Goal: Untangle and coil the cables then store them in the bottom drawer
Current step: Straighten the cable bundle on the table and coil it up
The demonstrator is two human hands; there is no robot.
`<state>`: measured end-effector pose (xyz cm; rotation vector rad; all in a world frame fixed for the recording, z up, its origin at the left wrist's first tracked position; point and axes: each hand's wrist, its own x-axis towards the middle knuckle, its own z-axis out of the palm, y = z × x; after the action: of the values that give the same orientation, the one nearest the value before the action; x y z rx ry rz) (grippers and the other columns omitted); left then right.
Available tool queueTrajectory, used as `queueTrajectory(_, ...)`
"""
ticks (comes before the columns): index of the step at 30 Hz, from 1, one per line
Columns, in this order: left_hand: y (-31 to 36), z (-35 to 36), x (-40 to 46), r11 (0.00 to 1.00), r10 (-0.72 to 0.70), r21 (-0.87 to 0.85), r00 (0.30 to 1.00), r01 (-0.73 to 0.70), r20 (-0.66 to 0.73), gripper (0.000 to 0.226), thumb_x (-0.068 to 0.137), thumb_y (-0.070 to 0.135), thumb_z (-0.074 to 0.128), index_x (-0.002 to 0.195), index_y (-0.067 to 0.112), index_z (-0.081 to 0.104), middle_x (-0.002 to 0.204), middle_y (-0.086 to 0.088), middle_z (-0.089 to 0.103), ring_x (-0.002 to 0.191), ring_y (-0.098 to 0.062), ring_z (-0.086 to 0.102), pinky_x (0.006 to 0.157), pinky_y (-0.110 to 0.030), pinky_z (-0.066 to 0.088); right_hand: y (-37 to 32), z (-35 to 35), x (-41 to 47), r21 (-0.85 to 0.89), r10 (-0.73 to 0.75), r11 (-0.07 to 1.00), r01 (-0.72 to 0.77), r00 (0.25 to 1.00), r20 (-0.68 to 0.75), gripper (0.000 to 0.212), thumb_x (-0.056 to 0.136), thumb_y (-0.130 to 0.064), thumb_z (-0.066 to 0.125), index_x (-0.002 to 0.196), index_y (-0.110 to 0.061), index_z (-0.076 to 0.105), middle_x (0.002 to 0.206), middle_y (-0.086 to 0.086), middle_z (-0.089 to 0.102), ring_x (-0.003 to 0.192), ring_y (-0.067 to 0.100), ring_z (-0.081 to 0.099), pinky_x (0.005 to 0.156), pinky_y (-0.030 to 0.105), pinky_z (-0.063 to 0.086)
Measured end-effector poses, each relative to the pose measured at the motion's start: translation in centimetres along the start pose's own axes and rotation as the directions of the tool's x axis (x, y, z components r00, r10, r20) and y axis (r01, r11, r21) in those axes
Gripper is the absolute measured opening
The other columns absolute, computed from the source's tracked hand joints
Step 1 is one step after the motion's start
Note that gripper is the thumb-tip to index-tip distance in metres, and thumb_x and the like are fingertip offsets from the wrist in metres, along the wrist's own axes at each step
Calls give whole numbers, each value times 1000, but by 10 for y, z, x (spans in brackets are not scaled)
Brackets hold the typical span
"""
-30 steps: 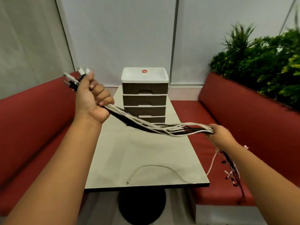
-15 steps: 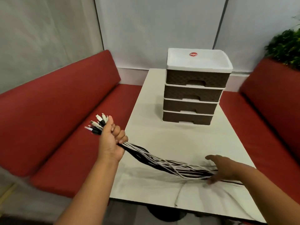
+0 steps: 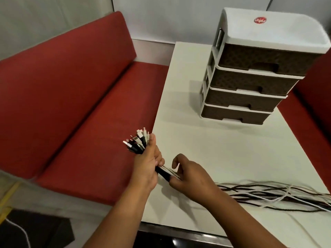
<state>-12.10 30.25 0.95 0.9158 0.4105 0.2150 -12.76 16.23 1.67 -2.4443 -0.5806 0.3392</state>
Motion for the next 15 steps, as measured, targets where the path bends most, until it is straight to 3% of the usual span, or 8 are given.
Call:
queueTrajectory(4, -6, -6, 7, 990, -11, 139, 998, 19, -54, 46, 93, 26, 65, 56, 24, 37, 47, 6, 20, 40, -10, 18, 43, -25, 25, 2, 5, 10, -123, 16, 992, -11, 999, 44, 17, 79, -37, 59, 75, -25, 47, 65, -3, 53, 68, 22, 54, 56, 32, 33)
queueTrajectory(9, -4, -11, 13, 991, -49, 124, 998, 52, -30, 47, 94, 19, 63, 57, 25, 34, 45, 8, 19, 38, -7, 14, 39, -21, 17, 24, -7, 10, -259, 135, 963, -75, 965, 223, 38, 85, -48, 58, 62, -19, 49, 68, 2, 55, 65, 17, 52, 59, 34, 37)
queueTrajectory(11, 0, -17, 19, 995, -59, 84, 998, 61, -35, 45, 94, 18, 61, 60, 25, 32, 44, 9, 18, 38, -7, 14, 40, -21, 14, 48, -25, 4, -232, 242, 956, -180, 931, 274, 42, 86, -49, 62, 58, -20, 49, 55, -5, 51, 54, 9, 46, 57, 32, 35)
queueTrajectory(13, 6, -26, 26, 996, -73, 50, 997, 75, -39, 48, 95, 19, 59, 58, 25, 29, 44, 10, 17, 37, -6, 13, 38, -20, 14, 72, -49, -4, -203, 336, 935, -291, 910, 242, 49, 85, -47, 65, 53, -18, 42, 45, -6, 40, 46, 9, 37, 52, 29, 28)
queueTrajectory(15, 10, -34, 33, 996, -86, 23, 995, 87, -40, 50, 96, 21, 57, 57, 25, 26, 44, 10, 16, 37, -6, 13, 37, -19, 15, 95, -74, -9, -271, 398, 894, -357, 910, 114, 52, 86, -46, 65, 55, -16, 38, 47, -4, 34, 48, 10, 34, 53, 30, 26)
